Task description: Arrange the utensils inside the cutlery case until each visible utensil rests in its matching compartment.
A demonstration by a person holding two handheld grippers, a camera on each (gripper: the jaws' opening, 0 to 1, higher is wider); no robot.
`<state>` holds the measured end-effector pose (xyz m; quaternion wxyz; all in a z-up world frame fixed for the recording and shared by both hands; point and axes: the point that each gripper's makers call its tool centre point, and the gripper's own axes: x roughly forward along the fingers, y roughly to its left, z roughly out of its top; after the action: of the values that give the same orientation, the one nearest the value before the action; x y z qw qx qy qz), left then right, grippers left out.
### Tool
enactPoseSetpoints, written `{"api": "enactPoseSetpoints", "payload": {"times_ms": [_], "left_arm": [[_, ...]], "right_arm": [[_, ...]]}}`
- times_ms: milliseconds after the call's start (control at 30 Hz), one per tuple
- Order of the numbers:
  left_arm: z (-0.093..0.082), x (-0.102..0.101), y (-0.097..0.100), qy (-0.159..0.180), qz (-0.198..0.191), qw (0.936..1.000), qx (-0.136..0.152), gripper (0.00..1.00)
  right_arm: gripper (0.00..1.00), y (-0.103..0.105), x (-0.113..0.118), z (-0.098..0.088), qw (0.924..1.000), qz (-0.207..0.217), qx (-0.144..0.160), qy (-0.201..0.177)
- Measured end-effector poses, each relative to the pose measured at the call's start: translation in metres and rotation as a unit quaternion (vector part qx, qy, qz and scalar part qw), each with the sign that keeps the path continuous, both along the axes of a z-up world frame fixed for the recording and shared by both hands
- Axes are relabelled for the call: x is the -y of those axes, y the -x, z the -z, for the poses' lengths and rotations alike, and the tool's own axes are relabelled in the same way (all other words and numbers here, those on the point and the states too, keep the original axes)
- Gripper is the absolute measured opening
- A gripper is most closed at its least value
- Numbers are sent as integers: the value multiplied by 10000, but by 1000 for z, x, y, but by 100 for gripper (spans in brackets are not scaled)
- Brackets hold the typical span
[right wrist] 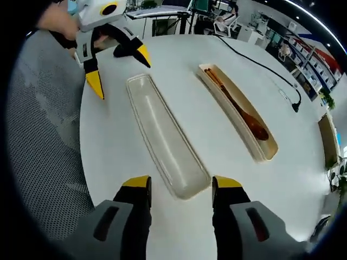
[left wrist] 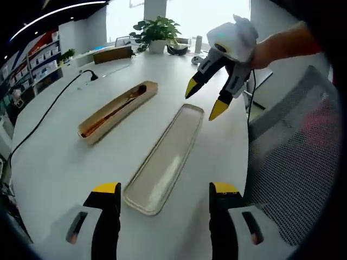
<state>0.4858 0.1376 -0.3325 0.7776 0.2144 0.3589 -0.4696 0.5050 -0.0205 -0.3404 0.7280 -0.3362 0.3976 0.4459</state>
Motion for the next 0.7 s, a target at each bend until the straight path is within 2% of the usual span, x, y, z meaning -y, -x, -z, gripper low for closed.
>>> {"api": "enactPoseSetpoints", "payload": {"times_ms": [67, 133, 200, 267, 300, 400, 467, 533, 700], "left_arm": [[-1, 2, 0, 98, 14, 10000, -3, 67], [0, 3, 0, 169, -63, 9998, -92, 67], [0, 1, -3, 141, -146, 9998, -19, 66], [2, -1, -3, 146, -144, 9998, -82, 65], [4, -1, -2, 120, -136, 9998, -81, 65], [9, -7, -3, -93, -78, 9999, -3, 64], [9, -7, -3, -117, -63, 9999, 10, 64], [9, -6, -2, -83, -82, 9999, -35, 64], [10, -6, -2, -140, -49, 9999, 70, 64]], "right_arm": [[40, 3, -4, 2, 9994, 173, -193, -236], [39, 1, -2, 3, 9996, 176, -156, -169], [38, -1, -2, 2, 9997, 147, -121, -154], [44, -1, -6, 3, 9992, 219, -237, -252], [47, -1, -6, 5, 9991, 236, -267, -227], [42, 0, -5, 7, 9994, 174, -235, -158], [42, 0, -4, 11, 9989, 281, -336, -168], [42, 0, -2, 13, 9992, 254, -306, -107], [44, -3, 3, 11, 9997, 207, -157, 24]]}}
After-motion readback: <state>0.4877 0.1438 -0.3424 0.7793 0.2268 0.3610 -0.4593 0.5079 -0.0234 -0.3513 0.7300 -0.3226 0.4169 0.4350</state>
